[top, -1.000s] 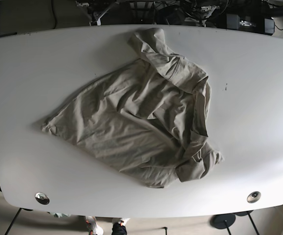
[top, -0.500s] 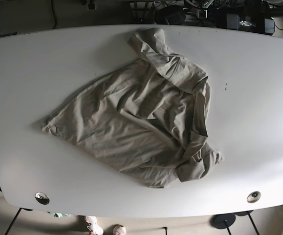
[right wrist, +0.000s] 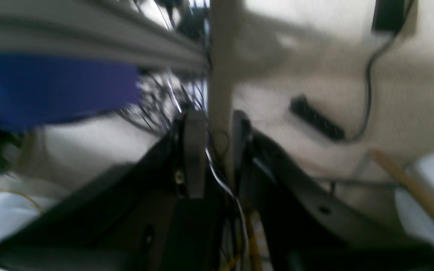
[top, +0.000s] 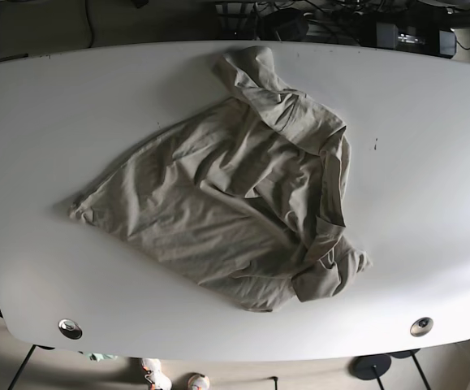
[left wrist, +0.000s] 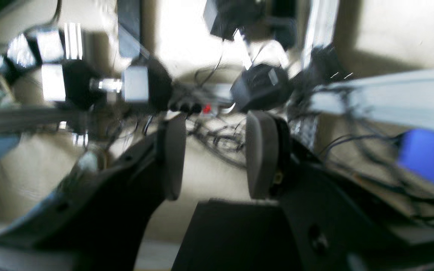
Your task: Fold the T-shirt properly
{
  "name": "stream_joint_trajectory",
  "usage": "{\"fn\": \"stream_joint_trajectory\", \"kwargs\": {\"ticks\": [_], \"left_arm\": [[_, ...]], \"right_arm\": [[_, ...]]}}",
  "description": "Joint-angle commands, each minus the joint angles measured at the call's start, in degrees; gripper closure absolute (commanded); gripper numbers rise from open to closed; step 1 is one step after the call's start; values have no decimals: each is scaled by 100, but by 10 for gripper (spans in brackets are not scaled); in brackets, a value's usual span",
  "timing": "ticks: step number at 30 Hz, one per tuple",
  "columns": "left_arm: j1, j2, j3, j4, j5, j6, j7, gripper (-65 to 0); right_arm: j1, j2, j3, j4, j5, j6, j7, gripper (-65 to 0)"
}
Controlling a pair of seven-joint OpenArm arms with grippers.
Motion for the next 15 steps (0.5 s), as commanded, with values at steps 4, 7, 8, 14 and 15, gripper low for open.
{"fn": "stream_joint_trajectory", "kwargs": {"ticks": [4, 7, 8, 14, 15], "left_arm": [[1127, 2, -11, 1274, -56, 42, -88, -232], [1592, 72, -3, 1872, -539, 34, -88, -232], [1759, 63, 59, 2074, -662, 34, -88, -232], [2319, -25, 68, 3357, -961, 34, -88, -232], [2319, -25, 68, 3542, -961, 34, -88, -232]], "right_arm": [[-1120, 303, 13, 1715, 23, -279, -222, -116], [-1542, 329, 189, 2287, 23, -279, -222, -116], [-1683, 294, 320, 2463, 23, -279, -222, -116], [-2202, 311, 707, 3588, 23, -271, -222, -116], [-2272, 311, 751, 3764, 23, -271, -222, -116]]}}
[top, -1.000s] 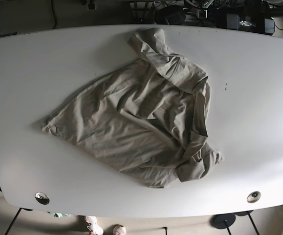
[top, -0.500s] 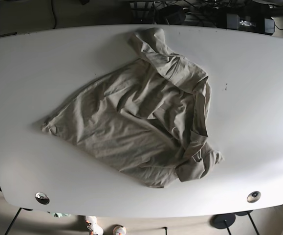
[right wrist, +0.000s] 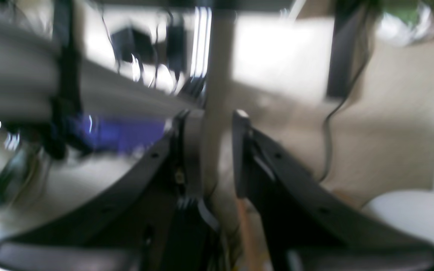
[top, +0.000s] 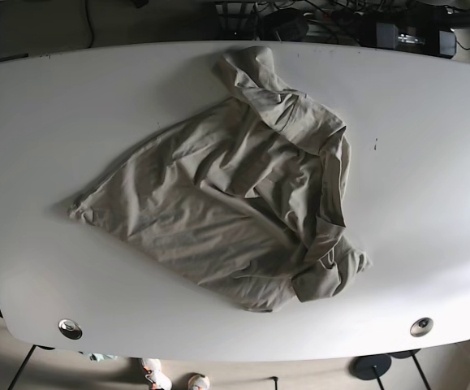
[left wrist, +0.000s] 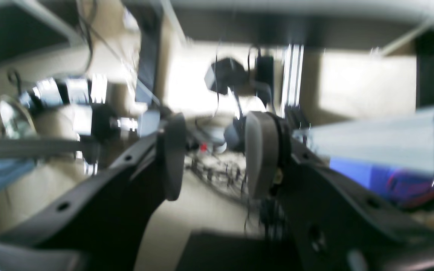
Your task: Fold the T-shirt properly
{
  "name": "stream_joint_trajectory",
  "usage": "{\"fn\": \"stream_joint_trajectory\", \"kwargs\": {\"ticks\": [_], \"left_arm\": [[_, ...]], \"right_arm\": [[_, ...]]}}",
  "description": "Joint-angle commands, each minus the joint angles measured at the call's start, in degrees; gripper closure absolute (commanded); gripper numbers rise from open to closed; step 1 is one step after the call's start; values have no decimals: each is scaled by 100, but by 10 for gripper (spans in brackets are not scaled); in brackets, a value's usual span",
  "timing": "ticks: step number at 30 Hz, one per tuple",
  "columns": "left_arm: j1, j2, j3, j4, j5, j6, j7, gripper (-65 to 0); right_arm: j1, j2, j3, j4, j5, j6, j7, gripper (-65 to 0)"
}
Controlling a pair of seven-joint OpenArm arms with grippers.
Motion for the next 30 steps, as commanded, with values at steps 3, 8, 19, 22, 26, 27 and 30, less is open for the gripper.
{"fn": "stream_joint_trajectory", "kwargs": {"ticks": [3, 8, 19, 22, 26, 27, 30], "left_arm": [[120, -11, -18, 652, -22, 7, -125, -232], [-35, -11, -211, 776, -22, 7, -143, -233], [-1020, -11, -176, 951, -22, 7, -134, -418], [-1362, -11, -317, 943, 5, 7, -134, -560], [-1653, -126, -651, 943, -22, 7, -134, -558], [-1696, -178, -668, 943, -22, 7, -134, -558], [-1872, -214, -677, 943, -22, 16, -134, -558]], "right_arm": [[-233, 27, 269, 605, 23, 29, 97, -116], [303, 45, 542, 1080, 14, 55, 97, -117], [2396, 36, 384, 1194, -3, 468, -483, -387], [3239, -8, 173, 1194, 5, 970, -1213, -503], [4224, 1, -311, 1194, 14, 1400, -2400, -564], [4435, -8, -425, 1194, 23, 1479, -2637, -561], [5042, -105, -891, 1177, 32, 1699, -3165, -561]]}}
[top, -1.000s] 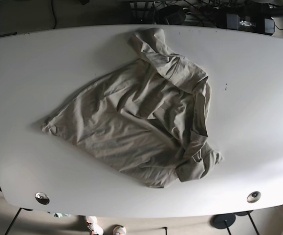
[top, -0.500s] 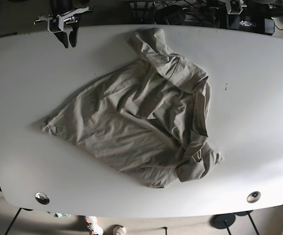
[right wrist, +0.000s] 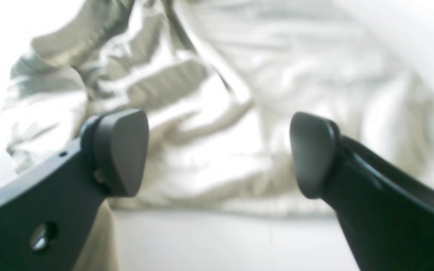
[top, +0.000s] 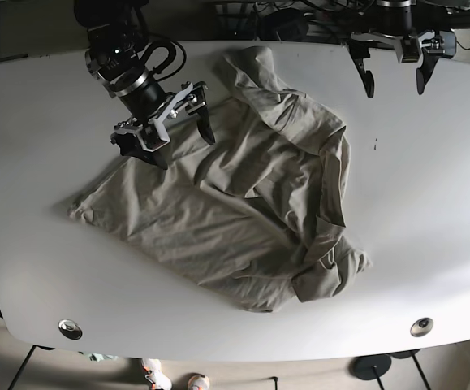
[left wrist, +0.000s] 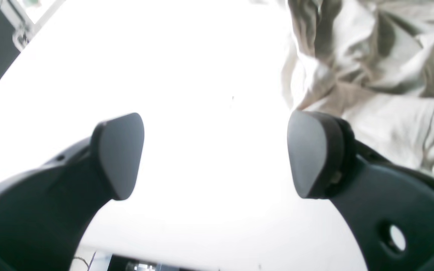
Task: Fold the T-shirt properly
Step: 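Lower the right gripper onto the beige T-shirt and pinch the fabric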
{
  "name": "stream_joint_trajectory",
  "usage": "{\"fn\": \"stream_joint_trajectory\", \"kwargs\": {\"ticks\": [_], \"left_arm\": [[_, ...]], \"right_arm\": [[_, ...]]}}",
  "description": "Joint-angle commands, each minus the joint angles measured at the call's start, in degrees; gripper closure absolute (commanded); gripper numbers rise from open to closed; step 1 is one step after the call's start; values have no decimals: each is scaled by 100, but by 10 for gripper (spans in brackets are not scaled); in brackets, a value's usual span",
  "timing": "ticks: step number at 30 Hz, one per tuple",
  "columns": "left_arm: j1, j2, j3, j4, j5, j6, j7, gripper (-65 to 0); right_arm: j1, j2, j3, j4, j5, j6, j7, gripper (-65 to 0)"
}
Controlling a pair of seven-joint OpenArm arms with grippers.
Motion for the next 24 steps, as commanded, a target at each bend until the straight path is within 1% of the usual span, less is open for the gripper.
{"fn": "stream_joint_trajectory", "kwargs": {"ticks": [1, 3, 4, 7, 8, 10, 11, 15, 16, 18, 19, 21, 24], "left_arm": [[-30, -2, -10, 103, -24, -1, -147, -558], [-56, -2, -10, 103, -24, -1, -147, -558], [-56, -2, -28, 103, -24, -1, -156, -558], [-56, 16, -292, 103, -32, -1, -156, -549], [-56, 25, -450, 103, -32, -1, -156, -537], [-48, 34, -608, 103, -41, -1, -147, -536], [-48, 34, -687, 103, -41, -1, -147, -536], [31, 7, -775, 103, -41, -1, -147, -536], [31, 7, -819, 103, -41, -1, -147, -536], [31, 34, -889, 86, -41, -1, -147, -536], [31, 34, -889, 77, -41, -1, -147, -536], [31, 34, -889, 68, -41, -1, -147, -536], [23, 34, -889, 59, -32, -1, -147, -536]], "right_arm": [[414, -103, -256, 106, 38, 246, -252, -561], [836, -270, -590, 106, 38, 580, -894, -561], [1161, -463, -801, 62, 38, 827, -1351, -561], [1609, -991, -1003, -219, 38, 1284, -2142, -561], [1767, -1219, -1056, -439, 38, 1468, -2415, -561], [1970, -1527, -1188, -791, 38, 1600, -2705, -561], [2093, -1668, -1302, -1028, 38, 1600, -2855, -561], [2295, -1896, -1654, -1776, 38, 1556, -2925, -561], [2374, -1993, -1671, -2127, 38, 1556, -2925, -561], [2523, -2000, -1671, -2593, 38, 1556, -2899, -561], [2594, -2000, -1671, -2787, 38, 1548, -2784, -561], [2611, -2000, -1645, -2927, 38, 1548, -2652, -561], [2611, -2000, -1267, -3121, 109, 1591, -2644, -561]]}}
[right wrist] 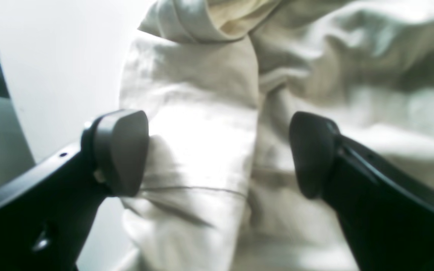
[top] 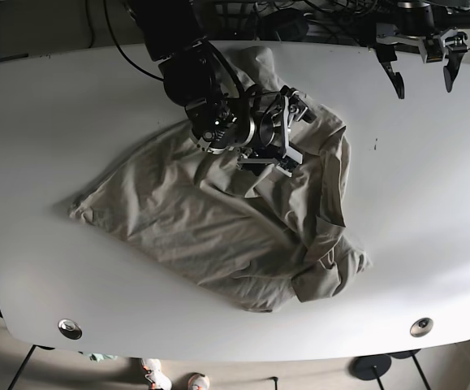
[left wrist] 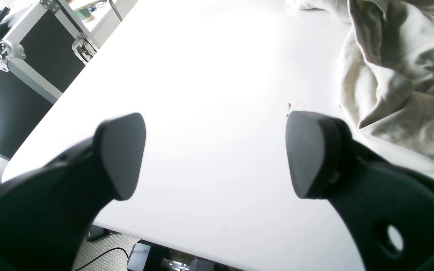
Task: Fold the T-shirt properly
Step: 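Lower the right gripper onto the beige T-shirt and pinch the fabric, then lift the pinched shirt with the right gripper and drag it aside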
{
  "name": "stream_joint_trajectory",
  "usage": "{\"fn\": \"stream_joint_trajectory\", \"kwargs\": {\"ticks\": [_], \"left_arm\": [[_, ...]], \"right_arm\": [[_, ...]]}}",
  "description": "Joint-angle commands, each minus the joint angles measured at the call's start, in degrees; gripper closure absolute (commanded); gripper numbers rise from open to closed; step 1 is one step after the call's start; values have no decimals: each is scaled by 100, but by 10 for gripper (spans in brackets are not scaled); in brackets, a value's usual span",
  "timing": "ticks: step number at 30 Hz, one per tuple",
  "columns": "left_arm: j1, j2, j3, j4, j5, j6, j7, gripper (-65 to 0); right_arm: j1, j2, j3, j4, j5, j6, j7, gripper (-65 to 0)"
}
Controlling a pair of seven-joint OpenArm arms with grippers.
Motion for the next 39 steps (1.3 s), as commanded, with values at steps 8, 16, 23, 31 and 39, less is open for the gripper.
{"fn": "stream_joint_trajectory", "kwargs": {"ticks": [8, 16, 23, 31, 39], "left_arm": [[31, -34, -20, 75, 7, 40, -153, -536], [31, -61, -20, 75, 33, 40, -153, -536], [31, -61, -11, 75, 33, 40, -153, -536], [22, -61, -11, 75, 33, 40, -153, -536], [-232, -69, 552, 75, 33, 40, -145, -536]], "right_arm": [[76, 113, 86, -285, 1935, -28, 69, -561], [67, 113, -81, -303, 2023, -37, -116, -560], [76, 113, -98, -303, 2032, -398, -107, -335], [76, 166, -72, -145, 2032, -415, 7, -19], [102, 834, 315, 1816, 2023, -705, -2, -17]]}}
